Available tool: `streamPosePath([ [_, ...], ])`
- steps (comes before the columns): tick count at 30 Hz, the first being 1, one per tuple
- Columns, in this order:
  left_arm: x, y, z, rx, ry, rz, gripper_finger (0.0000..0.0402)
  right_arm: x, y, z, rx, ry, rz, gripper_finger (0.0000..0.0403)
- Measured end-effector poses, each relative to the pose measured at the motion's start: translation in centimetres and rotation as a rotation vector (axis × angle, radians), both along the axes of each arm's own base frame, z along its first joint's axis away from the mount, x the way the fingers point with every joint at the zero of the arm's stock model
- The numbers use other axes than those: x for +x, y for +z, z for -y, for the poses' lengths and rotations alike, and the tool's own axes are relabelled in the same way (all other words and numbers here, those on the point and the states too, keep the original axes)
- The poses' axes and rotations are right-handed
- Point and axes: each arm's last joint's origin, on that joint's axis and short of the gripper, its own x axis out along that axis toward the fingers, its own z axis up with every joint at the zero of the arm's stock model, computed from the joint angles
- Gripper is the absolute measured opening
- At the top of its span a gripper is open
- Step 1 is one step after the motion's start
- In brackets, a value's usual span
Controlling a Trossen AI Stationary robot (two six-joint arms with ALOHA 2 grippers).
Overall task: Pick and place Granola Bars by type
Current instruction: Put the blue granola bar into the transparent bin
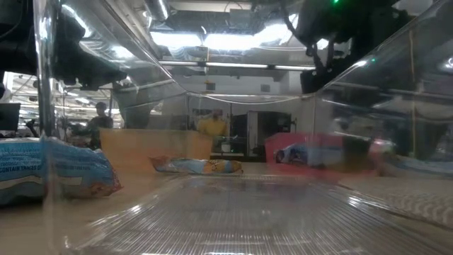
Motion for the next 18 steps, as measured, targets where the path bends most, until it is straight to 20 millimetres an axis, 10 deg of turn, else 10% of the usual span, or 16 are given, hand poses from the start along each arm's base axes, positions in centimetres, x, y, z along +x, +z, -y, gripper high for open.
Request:
streamPosePath([
  [18,0.0,0.0,0.0,0.000,0.000,0.000,0.0194,-1.3,7.5,-2.2,-0.129,-0.024,0.000,0.0048],
])
